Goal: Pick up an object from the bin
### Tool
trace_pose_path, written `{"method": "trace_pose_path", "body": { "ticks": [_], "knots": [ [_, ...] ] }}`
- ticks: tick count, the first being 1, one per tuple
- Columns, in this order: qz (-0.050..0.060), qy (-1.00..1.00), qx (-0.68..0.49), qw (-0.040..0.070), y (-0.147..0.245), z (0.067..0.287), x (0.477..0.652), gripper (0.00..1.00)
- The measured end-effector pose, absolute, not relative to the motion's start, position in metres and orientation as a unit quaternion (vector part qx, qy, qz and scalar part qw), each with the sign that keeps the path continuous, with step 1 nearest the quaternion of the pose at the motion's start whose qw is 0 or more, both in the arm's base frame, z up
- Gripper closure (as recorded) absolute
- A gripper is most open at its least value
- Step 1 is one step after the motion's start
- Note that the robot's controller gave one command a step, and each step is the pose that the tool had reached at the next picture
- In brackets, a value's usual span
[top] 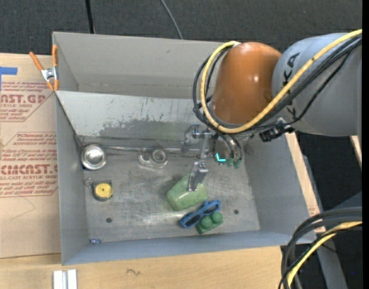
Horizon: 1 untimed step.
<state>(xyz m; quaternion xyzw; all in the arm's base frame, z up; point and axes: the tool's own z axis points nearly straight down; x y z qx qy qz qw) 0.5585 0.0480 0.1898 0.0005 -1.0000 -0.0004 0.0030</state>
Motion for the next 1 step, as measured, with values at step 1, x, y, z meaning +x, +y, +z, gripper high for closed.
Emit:
{"method": "trace_pose_path", "body": {
  "ticks": [1],
  "knots": [
    [-0.002,-0.997,0.072,-0.008,0.0341,0.0735,0.5309,0.00]
  ]
}}
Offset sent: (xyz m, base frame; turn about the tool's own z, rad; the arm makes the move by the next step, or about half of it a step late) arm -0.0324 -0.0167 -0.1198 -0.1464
